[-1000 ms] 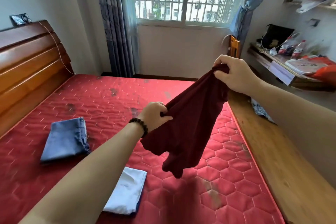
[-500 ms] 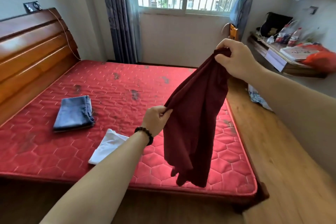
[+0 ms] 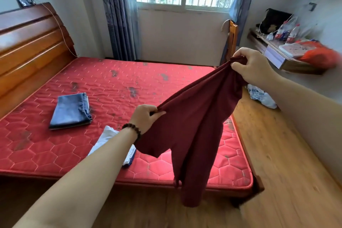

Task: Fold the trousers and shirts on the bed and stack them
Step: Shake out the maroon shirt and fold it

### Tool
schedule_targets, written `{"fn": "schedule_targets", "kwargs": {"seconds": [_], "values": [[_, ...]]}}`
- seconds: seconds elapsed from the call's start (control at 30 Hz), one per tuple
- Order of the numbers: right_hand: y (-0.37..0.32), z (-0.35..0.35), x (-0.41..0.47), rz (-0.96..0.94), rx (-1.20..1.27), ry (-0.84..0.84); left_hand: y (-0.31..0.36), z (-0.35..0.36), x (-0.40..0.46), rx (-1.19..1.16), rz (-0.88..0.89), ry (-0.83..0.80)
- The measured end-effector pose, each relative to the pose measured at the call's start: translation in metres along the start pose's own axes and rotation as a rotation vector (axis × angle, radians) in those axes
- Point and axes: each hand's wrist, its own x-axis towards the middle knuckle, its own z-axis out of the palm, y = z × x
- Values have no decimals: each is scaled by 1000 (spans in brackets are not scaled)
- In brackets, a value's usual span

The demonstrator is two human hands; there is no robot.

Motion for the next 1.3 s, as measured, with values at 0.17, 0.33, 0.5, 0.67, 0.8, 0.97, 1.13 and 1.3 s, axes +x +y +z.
{"fn": "schedule_targets", "kwargs": {"seconds": [0.17, 0.33, 0.5, 0.67, 0.8, 0.97, 1.13, 1.3], "values": [[9, -7, -13, 10, 33, -34, -1, -16, 4, 8, -5, -8], [19, -10, -22, 4, 92, -125, 1, -24, 7, 0, -52, -9], [27, -15, -33, 96, 202, -219, -4, -43, 10, -135, -142, -187], [28, -26, -32, 176, 232, -318, -10, -70, 15, -492, -383, -448], [19, -34, -12, 272, 403, -337, -16, -88, 19, -846, -468, -634], [24, -16, 23, 305, 354, -333, -22, -85, 41, -724, -457, -520], [57, 42, 57, 246, 167, -347, -54, -45, 70, -485, -477, -331], [107, 123, 96, 232, 108, -396, -115, 13, 108, -305, -492, -304]]}}
